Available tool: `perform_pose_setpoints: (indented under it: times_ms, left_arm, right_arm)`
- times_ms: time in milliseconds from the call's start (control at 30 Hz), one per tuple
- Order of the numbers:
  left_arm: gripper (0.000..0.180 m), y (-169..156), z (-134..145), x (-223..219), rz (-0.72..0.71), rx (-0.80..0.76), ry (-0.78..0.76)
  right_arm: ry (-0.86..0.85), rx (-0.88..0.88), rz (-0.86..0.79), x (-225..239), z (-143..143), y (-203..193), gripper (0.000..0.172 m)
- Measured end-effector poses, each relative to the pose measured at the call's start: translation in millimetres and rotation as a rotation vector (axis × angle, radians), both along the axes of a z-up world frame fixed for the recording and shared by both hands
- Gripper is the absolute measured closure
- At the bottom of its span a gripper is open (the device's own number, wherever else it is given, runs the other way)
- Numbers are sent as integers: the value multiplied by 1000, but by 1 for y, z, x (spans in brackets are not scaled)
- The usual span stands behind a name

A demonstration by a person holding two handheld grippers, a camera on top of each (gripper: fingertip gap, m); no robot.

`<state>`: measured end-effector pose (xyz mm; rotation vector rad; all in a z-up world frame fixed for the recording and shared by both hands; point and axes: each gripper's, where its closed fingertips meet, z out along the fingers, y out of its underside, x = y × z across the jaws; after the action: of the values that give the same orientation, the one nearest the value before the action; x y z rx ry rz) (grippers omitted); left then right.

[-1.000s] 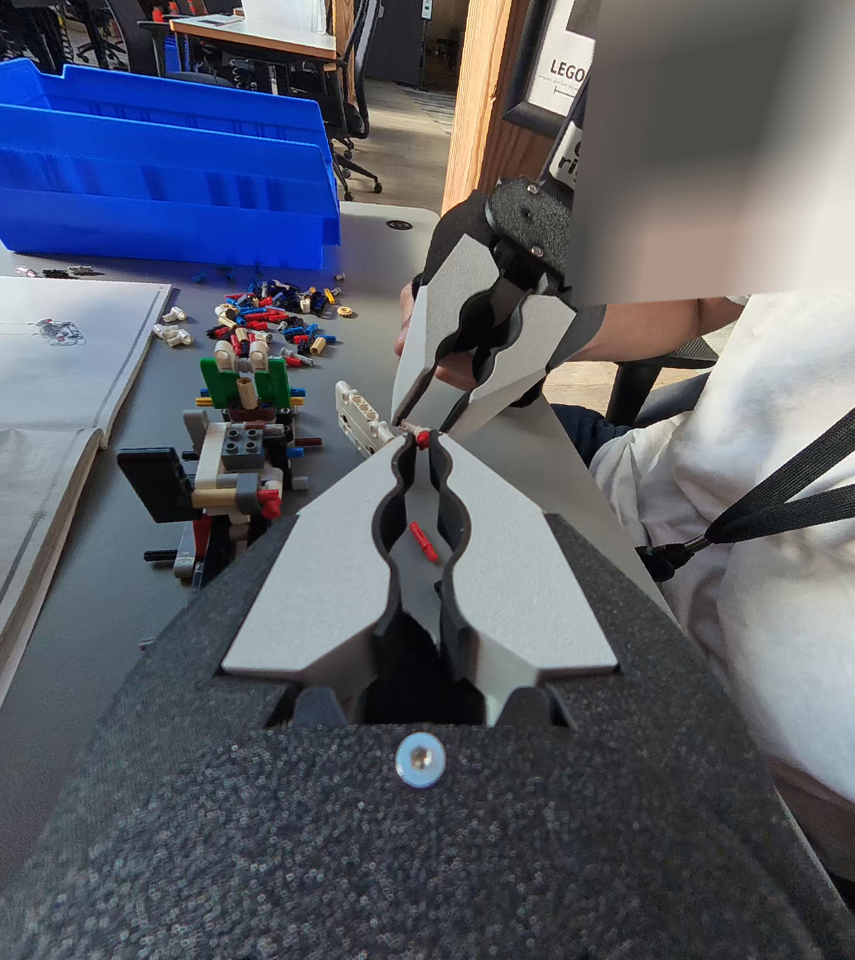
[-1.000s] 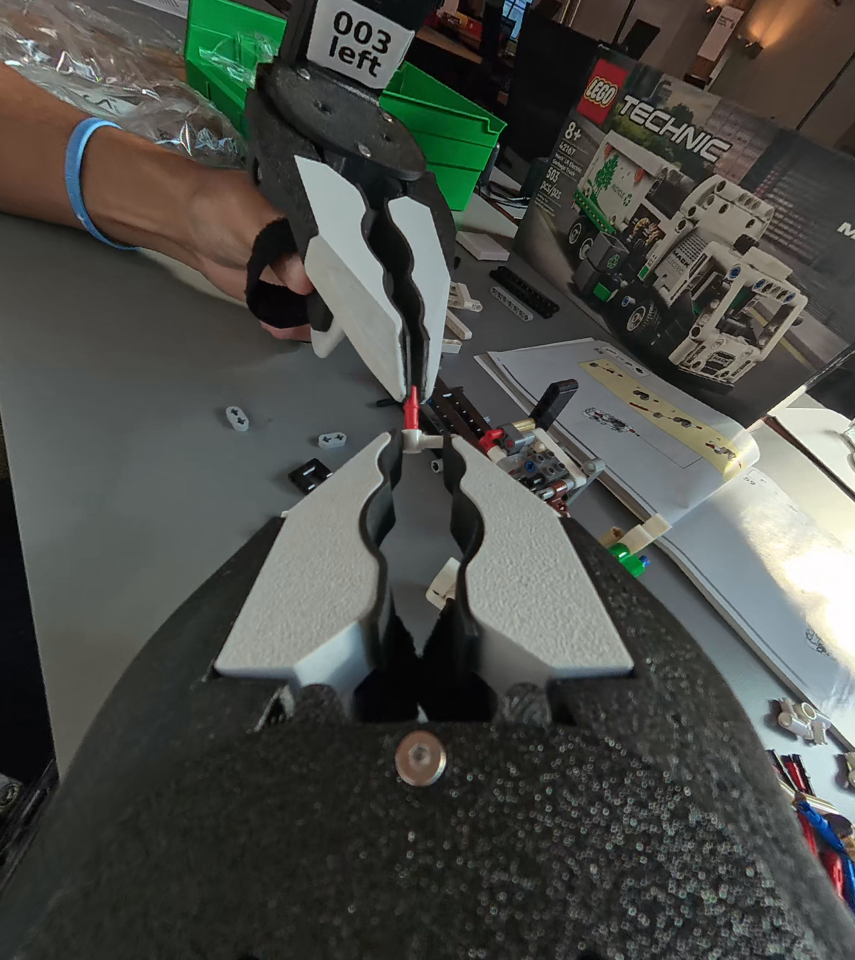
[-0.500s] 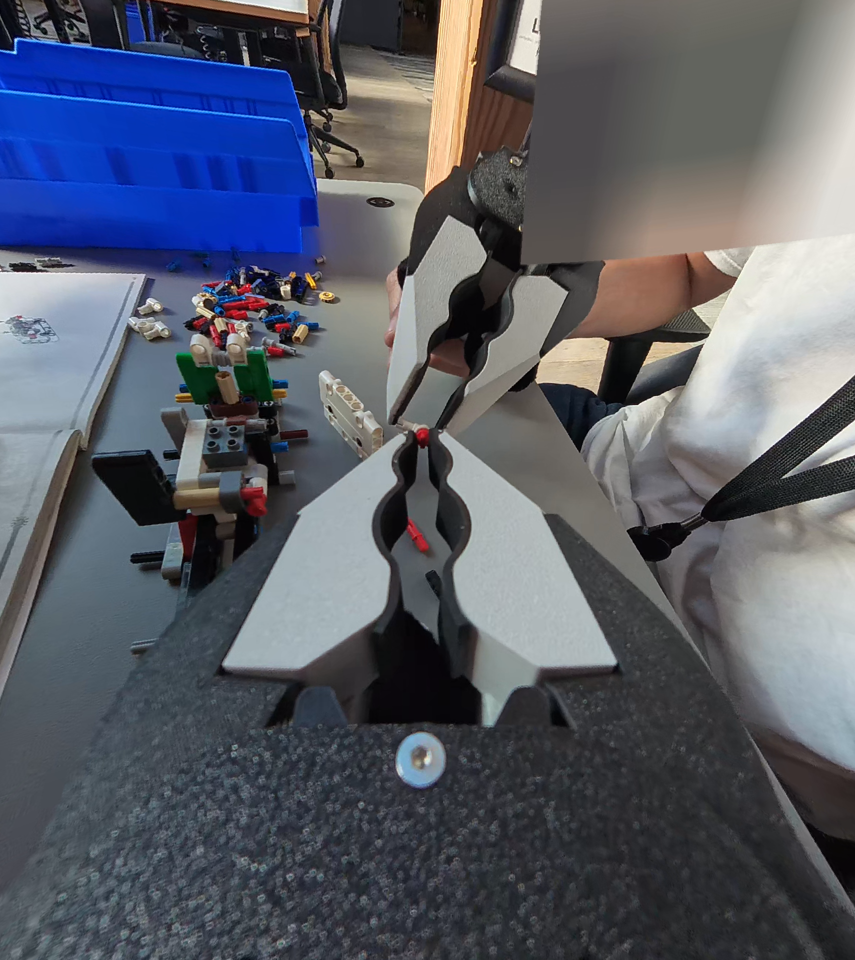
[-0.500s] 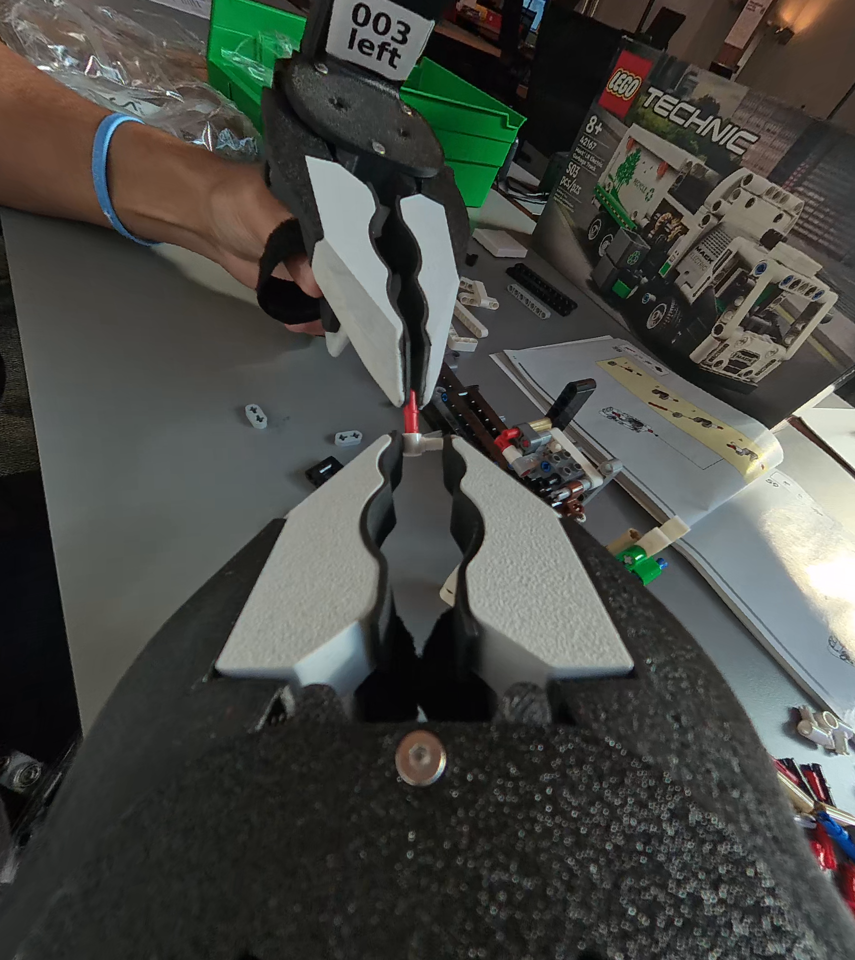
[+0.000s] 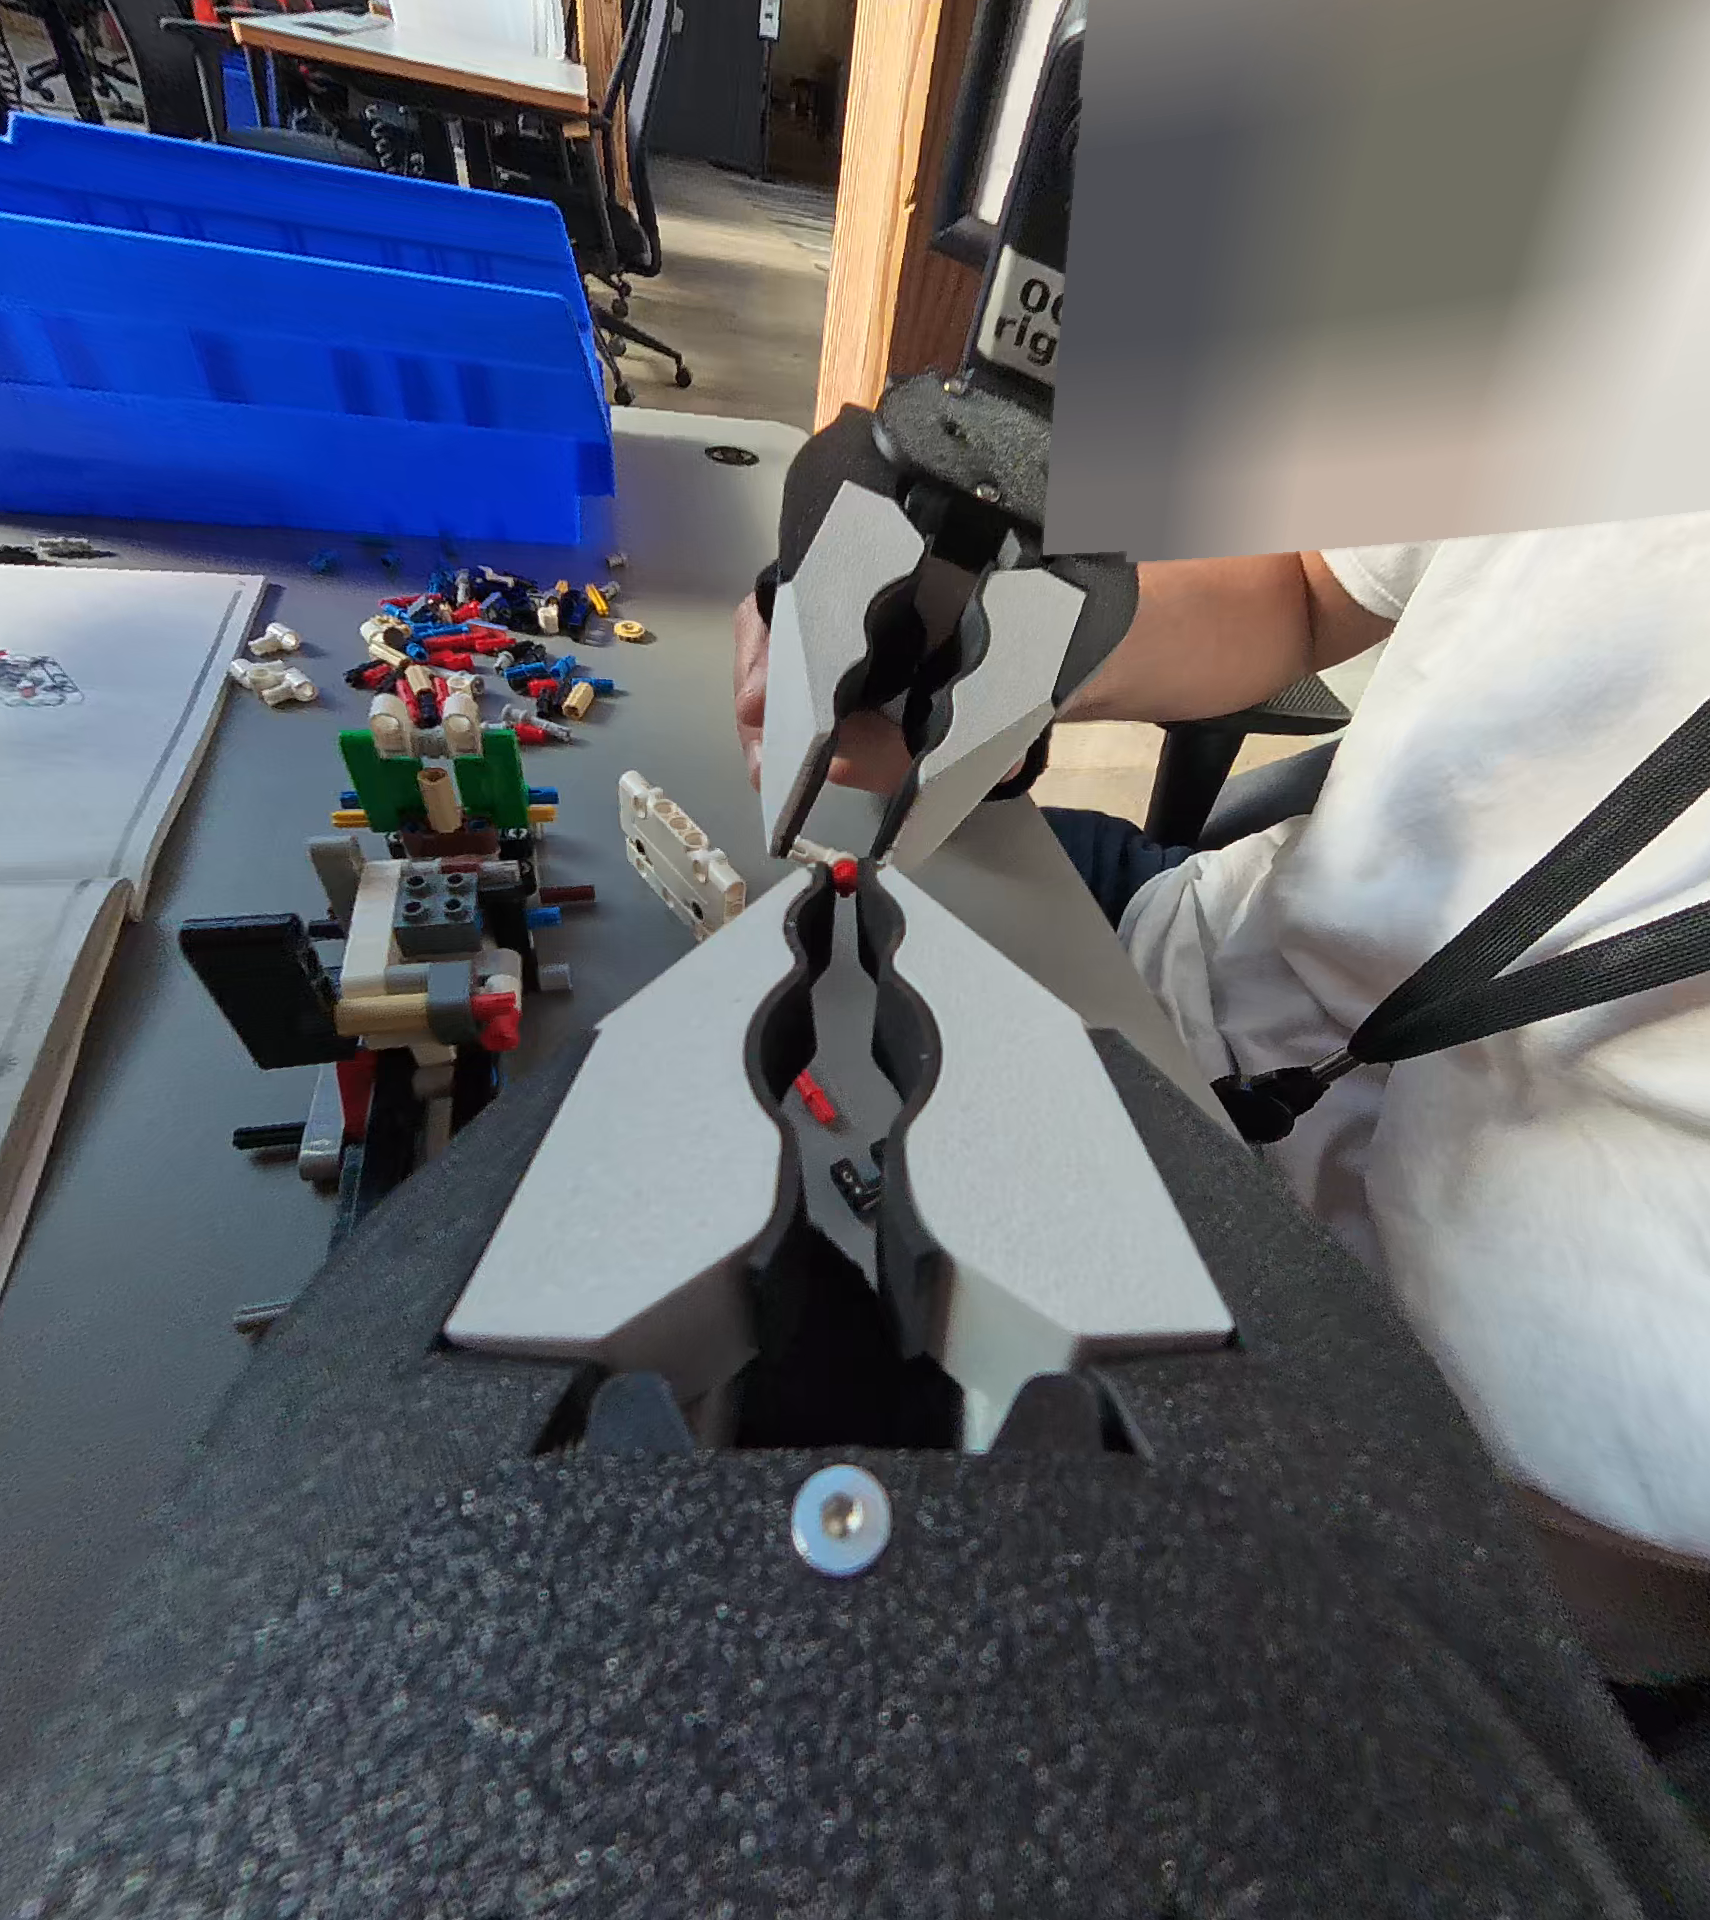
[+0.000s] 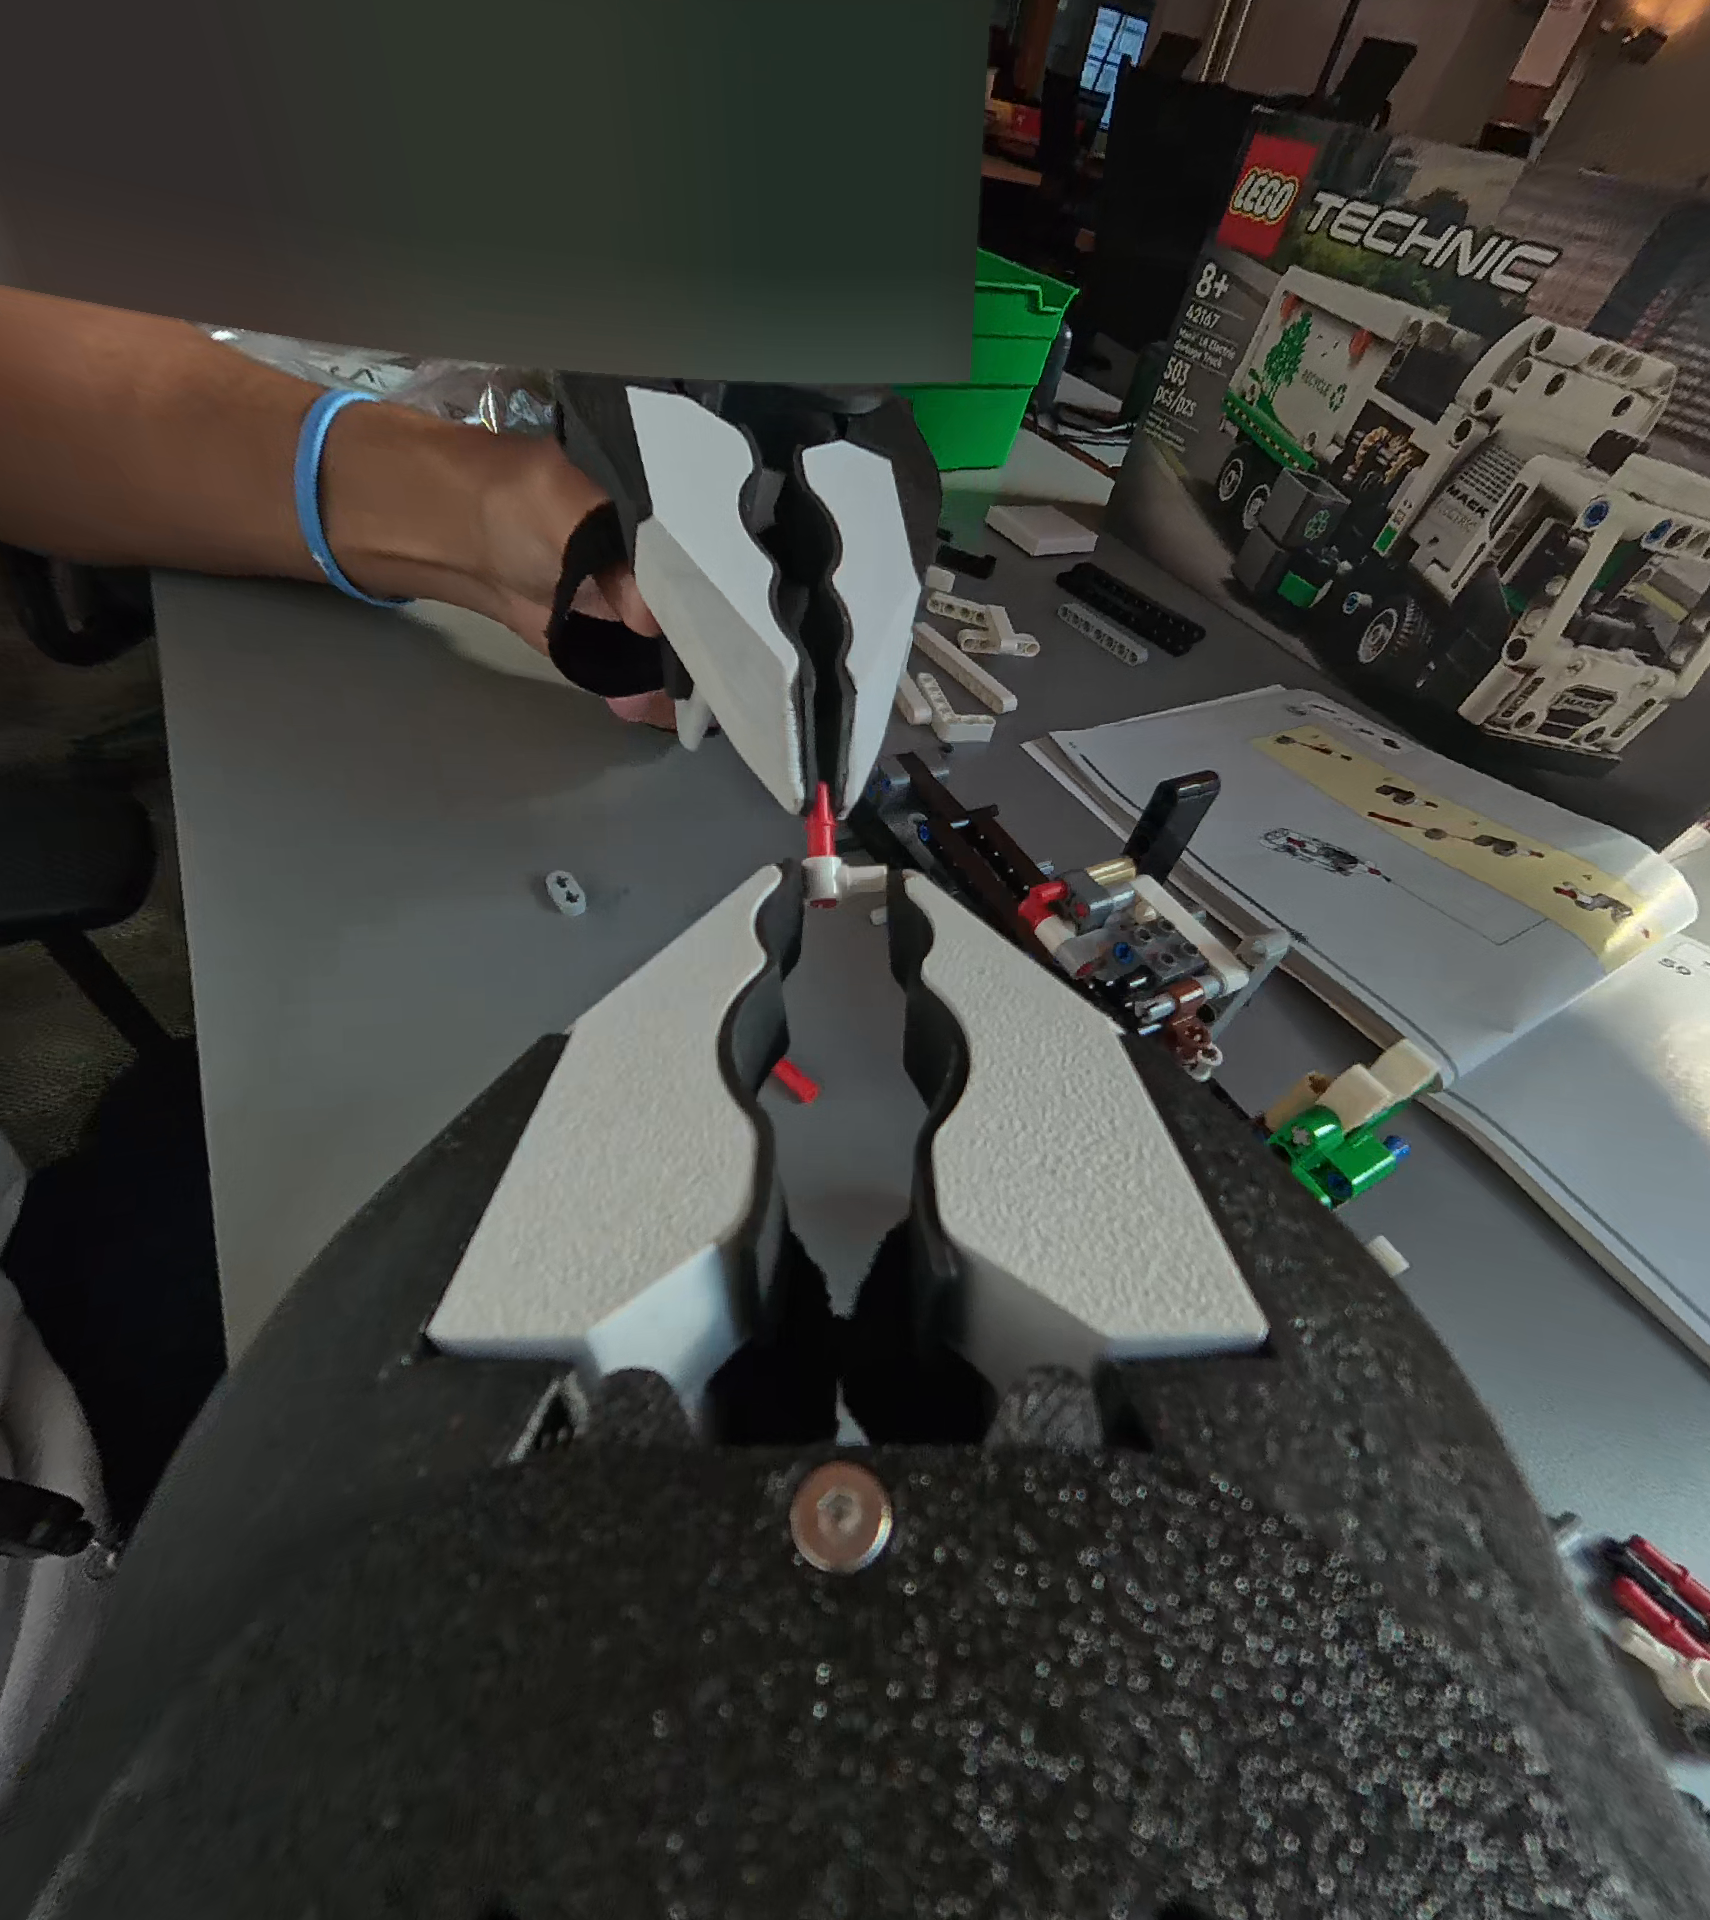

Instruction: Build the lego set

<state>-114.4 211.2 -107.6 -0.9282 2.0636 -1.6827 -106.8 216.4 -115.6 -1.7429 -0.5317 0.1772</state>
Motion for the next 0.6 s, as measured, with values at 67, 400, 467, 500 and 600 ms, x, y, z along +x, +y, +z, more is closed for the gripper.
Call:
perform_pose_setpoints:
  times_ms: [67, 400, 467, 500, 600]
  left_arm:
    - [178, 0, 9, -2, -17, -67, -16]
    - [178, -14, 26, -9, -37, -25, -203]
    - [179, -15, 25, -9, -37, -18, -206]
    - [179, -16, 25, -9, -43, -14, -205]
    - [179, -17, 22, -9, -44, -7, -201]
  right_arm:
    - [83, 29, 47, -2, 10, -4, 153]
    - [653, -119, 337, -11, 33, -20, 158]
    - [640, -130, 334, -12, 30, -20, 161]
    - [635, -141, 336, -13, 28, -20, 163]
    - [637, -172, 339, -15, 25, -19, 166]
